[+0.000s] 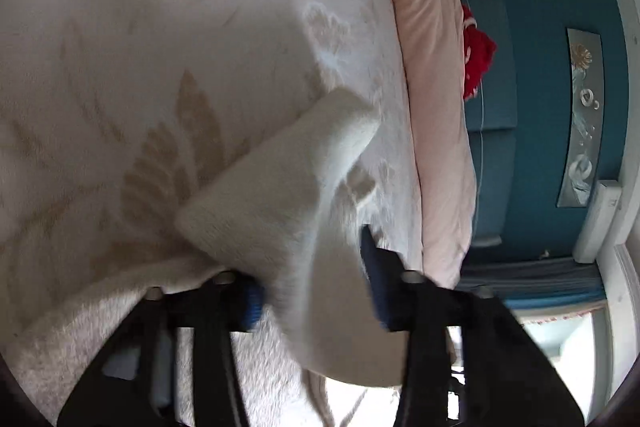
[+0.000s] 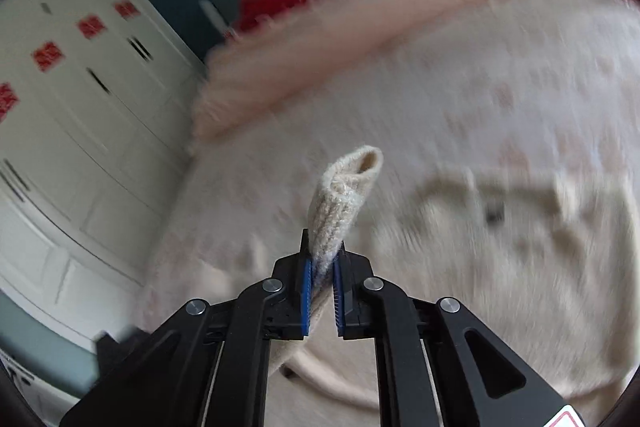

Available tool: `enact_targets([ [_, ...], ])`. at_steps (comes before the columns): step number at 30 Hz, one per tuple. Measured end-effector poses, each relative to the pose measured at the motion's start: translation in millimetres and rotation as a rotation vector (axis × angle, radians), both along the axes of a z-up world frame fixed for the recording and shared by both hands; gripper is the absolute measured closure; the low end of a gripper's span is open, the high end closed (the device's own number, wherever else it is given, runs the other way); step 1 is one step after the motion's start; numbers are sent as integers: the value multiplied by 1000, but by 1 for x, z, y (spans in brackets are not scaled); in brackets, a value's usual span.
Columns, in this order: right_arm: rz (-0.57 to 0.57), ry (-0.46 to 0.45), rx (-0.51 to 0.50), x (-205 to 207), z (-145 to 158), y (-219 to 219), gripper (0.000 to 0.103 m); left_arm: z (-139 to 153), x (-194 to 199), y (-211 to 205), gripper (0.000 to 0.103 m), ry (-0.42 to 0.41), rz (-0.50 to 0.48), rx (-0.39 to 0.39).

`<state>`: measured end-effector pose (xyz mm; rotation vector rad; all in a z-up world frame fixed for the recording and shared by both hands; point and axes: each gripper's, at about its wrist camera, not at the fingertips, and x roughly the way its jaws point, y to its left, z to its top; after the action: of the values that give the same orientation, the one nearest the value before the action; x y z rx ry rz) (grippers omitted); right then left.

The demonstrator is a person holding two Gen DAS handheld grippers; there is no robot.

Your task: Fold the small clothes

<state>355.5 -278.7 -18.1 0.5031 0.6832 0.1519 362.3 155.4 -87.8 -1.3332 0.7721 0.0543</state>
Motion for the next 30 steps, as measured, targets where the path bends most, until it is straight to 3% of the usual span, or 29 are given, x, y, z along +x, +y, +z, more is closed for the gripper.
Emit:
enact_targets([
  [3, -53, -133, 4, -22, 45, -27, 95, 6, 2, -5, 82, 4, -10, 80],
  [5, -101, -126, -52, -33, 44, -53, 95, 2, 6, -12, 87, 21, -55, 115],
  [6, -123, -79, -82, -34, 31, -65, 95, -2, 6, -14, 90, 34, -74, 141],
  [9, -175, 138, -100, -36, -47, -100, 95, -16, 12, -30, 95, 88, -109, 225],
  [11, -201, 227, -102, -47, -90, -116, 95, -21, 7, -34, 96, 83, -104, 256],
  [13, -217, 244, -51, -55, -109, -125, 95, -18, 4, -38, 96, 66, -125, 321],
  [15, -220, 204, -21, -59, -110, -127, 95, -14, 4, -43, 95, 47, -162, 398],
  [17, -220, 172, -67, -66, -110, -124, 95, -14, 2, -46, 95, 18, -194, 466],
  [19, -189, 236, -145, -65, -128, -119, 95, -13, -1, -57, 94, -32, -242, 597],
  [20, -189, 220, -137, -70, -128, -122, 96, -13, -3, -63, 94, -53, -259, 655],
  [23, -208, 208, -90, -84, -121, -133, 91, -16, -3, -62, 94, -71, -254, 655],
  [25, -281, 202, -127, -97, -110, -132, 84, -19, -7, -61, 93, -89, -250, 659],
  [27, -327, 111, -188, -109, -83, -120, 82, -20, -9, -62, 93, -103, -248, 667],
  [30, -202, 47, -219, -85, -58, -80, 82, -20, -12, -65, 93, -114, -245, 683],
])
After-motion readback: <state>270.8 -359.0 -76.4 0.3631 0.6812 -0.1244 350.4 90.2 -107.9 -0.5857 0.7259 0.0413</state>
